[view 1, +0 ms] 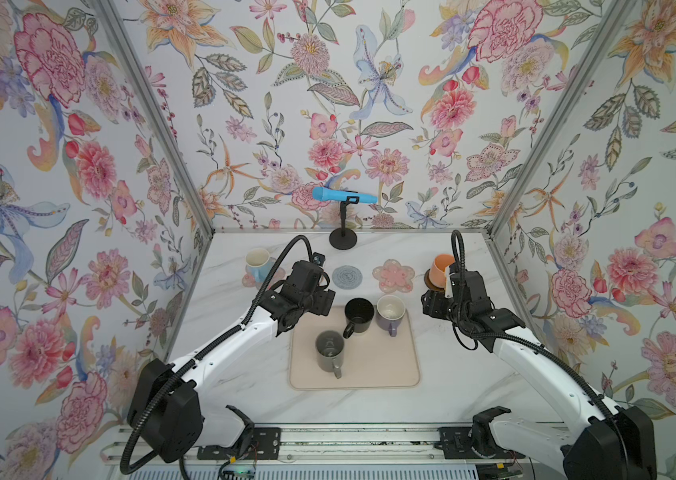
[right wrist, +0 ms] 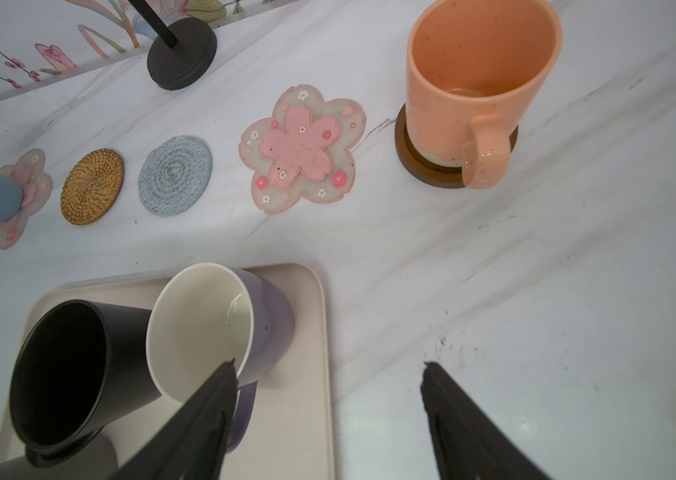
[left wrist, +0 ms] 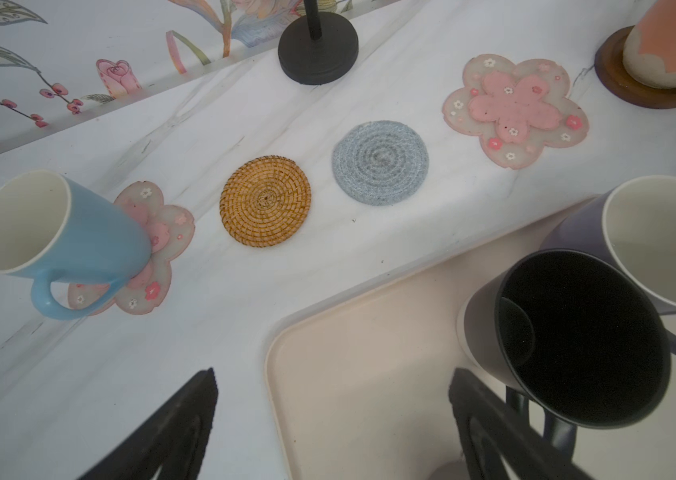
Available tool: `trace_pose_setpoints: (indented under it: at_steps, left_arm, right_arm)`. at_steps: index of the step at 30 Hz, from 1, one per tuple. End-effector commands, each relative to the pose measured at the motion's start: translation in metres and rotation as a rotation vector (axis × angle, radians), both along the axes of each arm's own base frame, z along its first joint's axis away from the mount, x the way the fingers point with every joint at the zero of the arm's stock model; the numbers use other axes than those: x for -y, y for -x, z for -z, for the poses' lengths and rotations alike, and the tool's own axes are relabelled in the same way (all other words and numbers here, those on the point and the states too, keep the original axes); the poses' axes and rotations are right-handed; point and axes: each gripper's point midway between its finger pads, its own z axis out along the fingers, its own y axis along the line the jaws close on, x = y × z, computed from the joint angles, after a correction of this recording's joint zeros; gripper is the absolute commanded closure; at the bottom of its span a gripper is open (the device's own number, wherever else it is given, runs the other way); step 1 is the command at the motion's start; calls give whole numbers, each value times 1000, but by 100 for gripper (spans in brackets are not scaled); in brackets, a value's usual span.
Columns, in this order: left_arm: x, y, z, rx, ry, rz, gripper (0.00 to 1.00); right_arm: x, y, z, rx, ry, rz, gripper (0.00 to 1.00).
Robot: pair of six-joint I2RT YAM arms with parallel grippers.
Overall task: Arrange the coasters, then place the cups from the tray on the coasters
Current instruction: 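Move the left gripper over the black mug on the tray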
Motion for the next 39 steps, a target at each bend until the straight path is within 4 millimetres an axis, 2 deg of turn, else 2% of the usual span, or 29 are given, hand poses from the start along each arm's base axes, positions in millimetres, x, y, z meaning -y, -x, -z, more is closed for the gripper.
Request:
trace_pose_setpoints:
  at_steps: [1,7,12,17,23,32,39]
  left_arm:
    - [19,3,1,-38,-9,77,12]
    - [41,11,10,-86,-8,134,13]
    - [47,20,12,-129,-30,166,15]
    - [62,36,23,-209,-30,255,19]
    - [60,43,45,-296,-105,249,26]
    - [72,54,46,-335,-79,308,25]
    - [72,62,57,-379,-142,342,25]
  right_arm:
    - [-1,2,0,-10,2,3,28]
    - [1,3,3,-15,14,3,28]
    - [2,4,8,-22,26,3,27]
    - [2,4,11,-33,31,-3,27]
    - [4,5,9,-20,41,-7,27]
    - [12,11,14,-25,43,9,27]
    - [17,15,18,-29,44,15,27]
